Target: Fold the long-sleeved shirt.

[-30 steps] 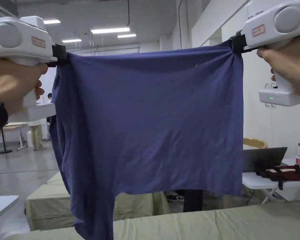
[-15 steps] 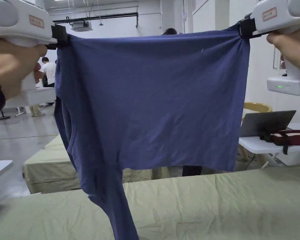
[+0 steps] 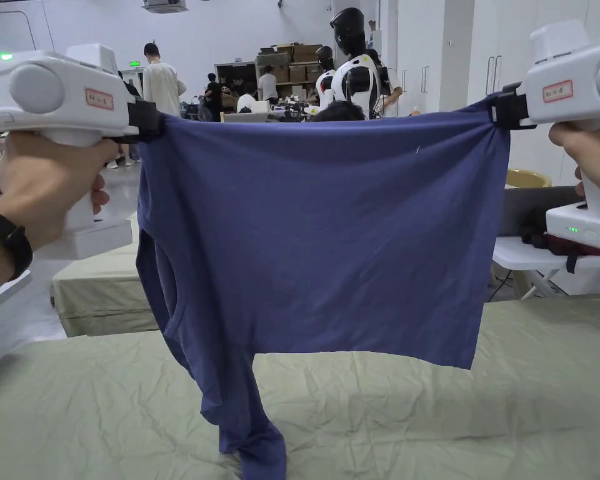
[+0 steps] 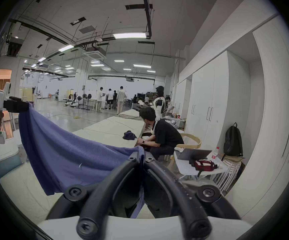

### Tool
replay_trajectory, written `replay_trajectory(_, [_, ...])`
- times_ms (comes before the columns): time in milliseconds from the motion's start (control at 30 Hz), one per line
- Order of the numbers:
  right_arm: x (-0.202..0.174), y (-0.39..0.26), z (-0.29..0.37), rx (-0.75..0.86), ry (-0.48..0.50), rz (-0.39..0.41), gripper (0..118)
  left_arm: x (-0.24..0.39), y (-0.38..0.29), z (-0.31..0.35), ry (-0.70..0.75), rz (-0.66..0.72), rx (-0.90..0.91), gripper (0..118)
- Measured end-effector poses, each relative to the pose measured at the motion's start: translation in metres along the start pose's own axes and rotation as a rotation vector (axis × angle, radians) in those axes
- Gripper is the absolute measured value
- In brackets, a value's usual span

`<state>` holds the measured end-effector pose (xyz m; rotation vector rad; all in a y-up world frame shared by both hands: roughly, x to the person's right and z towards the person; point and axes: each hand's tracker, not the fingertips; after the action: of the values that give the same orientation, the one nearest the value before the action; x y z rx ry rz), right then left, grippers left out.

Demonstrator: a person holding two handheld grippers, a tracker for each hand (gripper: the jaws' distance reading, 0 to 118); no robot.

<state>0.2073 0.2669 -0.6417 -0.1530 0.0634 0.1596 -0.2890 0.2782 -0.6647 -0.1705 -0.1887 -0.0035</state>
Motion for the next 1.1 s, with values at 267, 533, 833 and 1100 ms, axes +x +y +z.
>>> replay_trajectory(267, [-0.01, -0.063, 0.033, -0.077, 0.05, -0.049, 6, -0.011, -0.063, 0.03, -0.027, 0.028, -0.072, 8])
replay_trajectory(533, [-0.027, -0.134, 0.081, -0.159, 0.092, -0.08, 6, -0.022, -0.135, 0.079, -0.065, 0.069, -0.154, 8])
replay_trajectory(833, [-0.05, -0.228, 0.157, -0.259, 0.162, -0.118, 6, -0.022, -0.234, 0.149, -0.104, 0.115, -0.251, 8])
replay_trajectory(1100, [-0.076, -0.3, 0.242, -0.32, 0.226, -0.134, 6, -0.013, -0.311, 0.228, -0.117, 0.144, -0.305, 8])
